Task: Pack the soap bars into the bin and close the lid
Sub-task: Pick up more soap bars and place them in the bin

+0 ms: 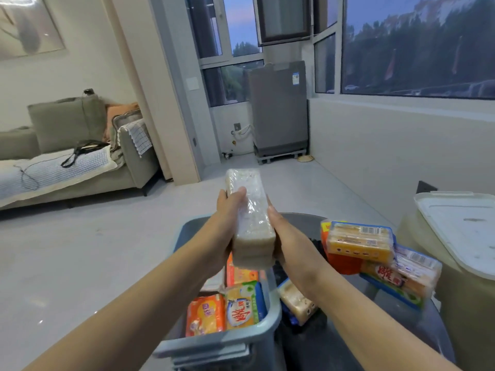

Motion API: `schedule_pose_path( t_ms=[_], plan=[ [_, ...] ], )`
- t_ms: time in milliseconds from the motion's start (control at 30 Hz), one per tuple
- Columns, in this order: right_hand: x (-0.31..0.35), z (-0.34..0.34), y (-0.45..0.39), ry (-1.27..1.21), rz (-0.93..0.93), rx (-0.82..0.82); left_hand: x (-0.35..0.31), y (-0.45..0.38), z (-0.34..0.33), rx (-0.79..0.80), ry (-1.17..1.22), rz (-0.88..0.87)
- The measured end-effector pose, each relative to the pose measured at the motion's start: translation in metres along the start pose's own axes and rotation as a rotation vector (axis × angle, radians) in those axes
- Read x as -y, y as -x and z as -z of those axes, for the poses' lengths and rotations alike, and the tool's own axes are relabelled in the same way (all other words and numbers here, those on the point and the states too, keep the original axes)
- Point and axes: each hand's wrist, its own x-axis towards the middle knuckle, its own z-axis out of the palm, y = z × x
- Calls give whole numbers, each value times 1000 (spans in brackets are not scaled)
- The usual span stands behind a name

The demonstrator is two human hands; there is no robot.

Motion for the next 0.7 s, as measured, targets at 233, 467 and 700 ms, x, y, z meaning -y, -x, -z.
schedule_pose_path(
  t_ms=[233,467,700],
  plan=[
    [1,-36,-24,69,-31,109,-7,9,49,-19,93,74],
    [-9,-50,-55,121,-239,103,10,-13,73,-128,124,231],
    [-30,-52,-83,50,-566,74,31,-37,81,-280,16,376]
  ],
)
